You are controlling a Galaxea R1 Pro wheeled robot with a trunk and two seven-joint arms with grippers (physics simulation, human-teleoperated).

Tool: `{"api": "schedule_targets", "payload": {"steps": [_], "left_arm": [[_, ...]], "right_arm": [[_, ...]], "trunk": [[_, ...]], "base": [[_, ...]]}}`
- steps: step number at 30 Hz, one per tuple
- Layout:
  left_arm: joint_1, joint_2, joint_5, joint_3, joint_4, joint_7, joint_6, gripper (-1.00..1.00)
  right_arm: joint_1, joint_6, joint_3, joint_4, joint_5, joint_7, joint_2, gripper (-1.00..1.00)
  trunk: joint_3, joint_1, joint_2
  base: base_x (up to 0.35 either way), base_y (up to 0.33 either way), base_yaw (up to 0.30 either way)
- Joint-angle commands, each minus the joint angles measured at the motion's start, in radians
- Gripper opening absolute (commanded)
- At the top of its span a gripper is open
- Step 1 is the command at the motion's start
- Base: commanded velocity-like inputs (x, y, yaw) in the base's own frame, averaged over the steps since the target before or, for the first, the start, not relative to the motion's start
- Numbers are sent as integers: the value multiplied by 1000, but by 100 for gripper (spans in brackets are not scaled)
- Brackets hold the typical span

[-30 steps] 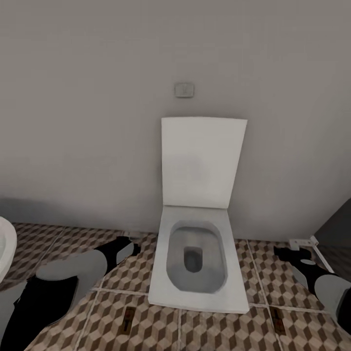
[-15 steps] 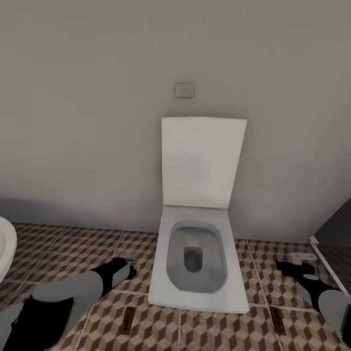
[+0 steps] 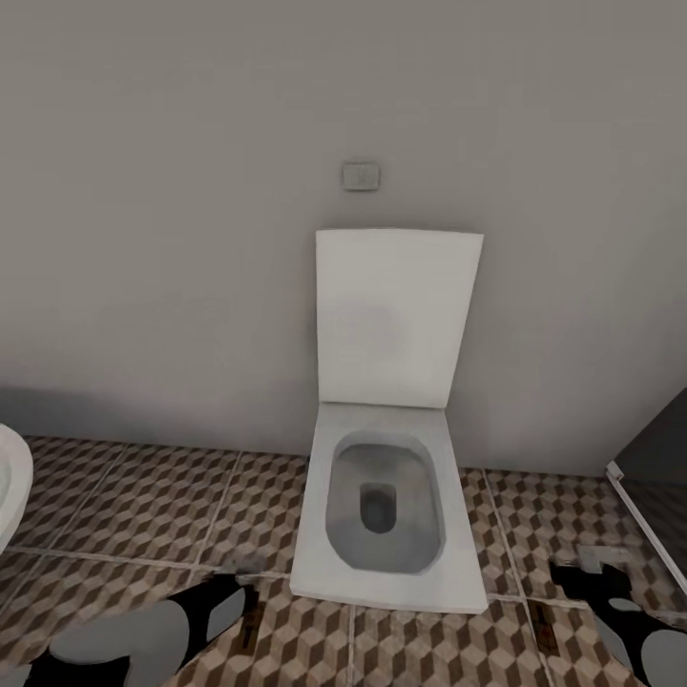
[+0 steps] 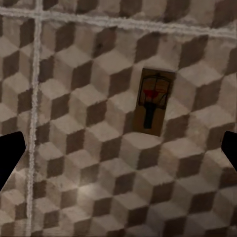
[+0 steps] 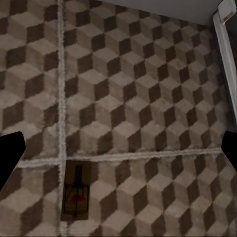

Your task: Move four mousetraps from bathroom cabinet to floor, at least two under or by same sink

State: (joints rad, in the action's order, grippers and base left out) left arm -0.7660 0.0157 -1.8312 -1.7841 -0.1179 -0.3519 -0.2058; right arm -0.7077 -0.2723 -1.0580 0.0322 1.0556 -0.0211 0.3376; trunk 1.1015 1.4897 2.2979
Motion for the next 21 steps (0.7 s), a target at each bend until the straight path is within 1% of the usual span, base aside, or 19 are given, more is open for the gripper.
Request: {"api": "schedule_targets", "payload": {"steps": [1, 5, 13, 18, 21], "left_arm": [[8, -4, -1, -4, -2, -5, 4, 100], [34, -21, -1, -4, -3, -3, 26, 100], [62, -47, -3, -5, -4, -1, 58, 100], [87, -53, -4, -5, -4, -1, 63, 100], [101, -55, -4, -5, -3, -1, 81, 100]], "right_arm": [[8, -6, -8, 1, 4, -2, 0, 100], [33, -17, -8, 1, 6, -3, 2, 100], [61, -22, -8, 4, 11, -4, 0, 100], [96, -23, -8, 6, 11, -4, -1, 100], [109, -24, -8, 5, 10, -5, -2, 100]], "trunk": [[1, 0, 0], [1, 0, 0], [1, 0, 0], [1, 0, 0], [1, 0, 0]], "base": [[0, 0, 0], [0, 0, 0], [0, 0, 0], [0, 0, 0], [0, 0, 0]]}}
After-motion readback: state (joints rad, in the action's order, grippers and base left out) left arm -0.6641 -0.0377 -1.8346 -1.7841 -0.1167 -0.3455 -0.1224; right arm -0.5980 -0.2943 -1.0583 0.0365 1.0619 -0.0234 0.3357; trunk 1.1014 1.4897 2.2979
